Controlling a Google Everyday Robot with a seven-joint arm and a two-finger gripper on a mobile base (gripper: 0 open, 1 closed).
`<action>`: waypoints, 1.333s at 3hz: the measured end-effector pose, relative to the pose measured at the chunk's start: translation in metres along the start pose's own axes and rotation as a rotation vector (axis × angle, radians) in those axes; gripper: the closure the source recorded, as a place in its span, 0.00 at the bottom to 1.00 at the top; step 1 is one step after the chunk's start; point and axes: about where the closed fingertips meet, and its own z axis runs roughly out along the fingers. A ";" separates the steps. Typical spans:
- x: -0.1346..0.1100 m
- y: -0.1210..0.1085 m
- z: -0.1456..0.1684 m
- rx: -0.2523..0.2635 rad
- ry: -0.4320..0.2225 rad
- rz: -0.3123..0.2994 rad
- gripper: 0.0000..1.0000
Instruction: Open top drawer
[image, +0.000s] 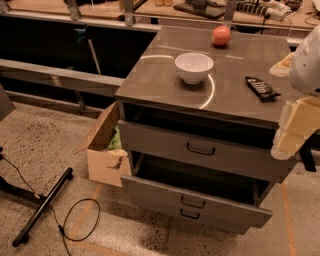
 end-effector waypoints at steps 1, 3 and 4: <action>0.003 0.000 0.035 0.021 -0.023 0.015 0.00; 0.005 0.008 0.106 0.015 -0.109 -0.005 0.00; 0.009 0.011 0.144 -0.001 -0.114 -0.014 0.00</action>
Offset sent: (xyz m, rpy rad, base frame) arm 0.0352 0.0175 -0.1113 0.1381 -0.0690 0.0190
